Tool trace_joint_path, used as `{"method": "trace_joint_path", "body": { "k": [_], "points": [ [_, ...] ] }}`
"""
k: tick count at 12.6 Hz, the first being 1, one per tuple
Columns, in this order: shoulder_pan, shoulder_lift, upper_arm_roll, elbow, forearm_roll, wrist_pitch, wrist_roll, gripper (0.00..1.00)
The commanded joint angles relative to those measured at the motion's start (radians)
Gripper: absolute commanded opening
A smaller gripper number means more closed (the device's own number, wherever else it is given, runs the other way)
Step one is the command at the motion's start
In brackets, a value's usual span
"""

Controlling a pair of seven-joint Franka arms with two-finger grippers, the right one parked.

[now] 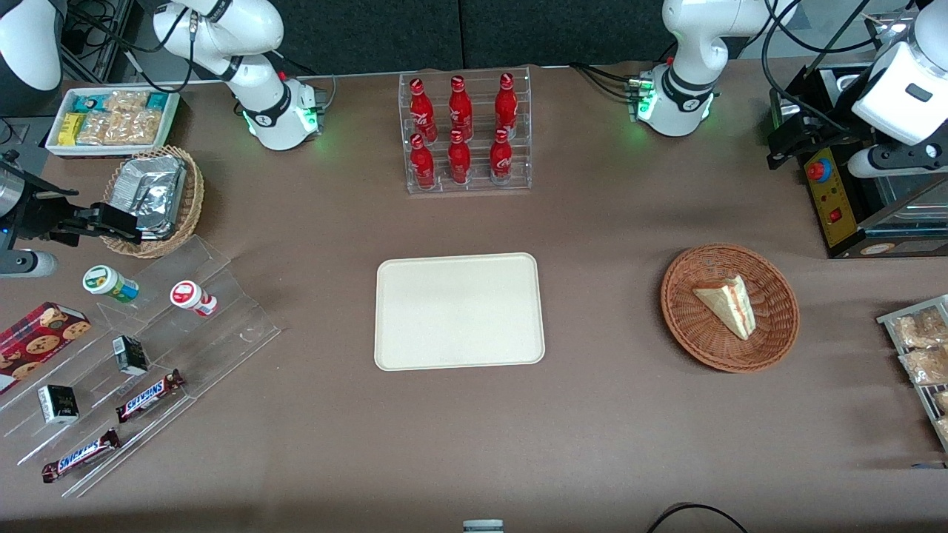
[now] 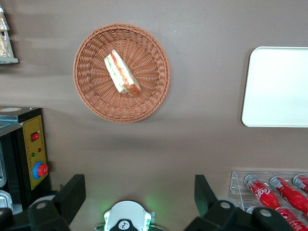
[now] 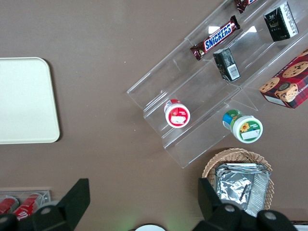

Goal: Place sandwich from basket to tray
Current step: 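Move the left gripper over the wrapped sandwich in the wicker basket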

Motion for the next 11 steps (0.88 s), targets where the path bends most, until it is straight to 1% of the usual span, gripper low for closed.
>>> {"method": "trace_joint_path", "body": {
  "k": [1,2,3,4,6,8,9,10,11],
  "points": [
    [0.005,0.014,-0.001,0.032,0.011,-0.029,0.021,1.0],
    [0.005,0.027,-0.001,0.033,0.016,-0.026,0.02,1.0],
    [0.005,0.045,0.0,0.033,0.038,-0.019,0.021,1.0],
    [0.005,0.065,0.0,0.03,0.078,-0.012,0.008,1.0],
    [-0.002,0.131,-0.004,0.032,0.176,0.004,-0.116,1.0],
    [0.01,0.148,0.0,-0.005,0.172,0.063,-0.138,1.0],
    [0.014,0.151,0.0,-0.049,0.171,0.118,-0.149,1.0],
    [0.014,0.155,0.0,-0.118,0.171,0.184,-0.193,1.0],
    [0.014,0.143,0.0,-0.214,0.163,0.292,-0.263,1.0]
  ]
}}
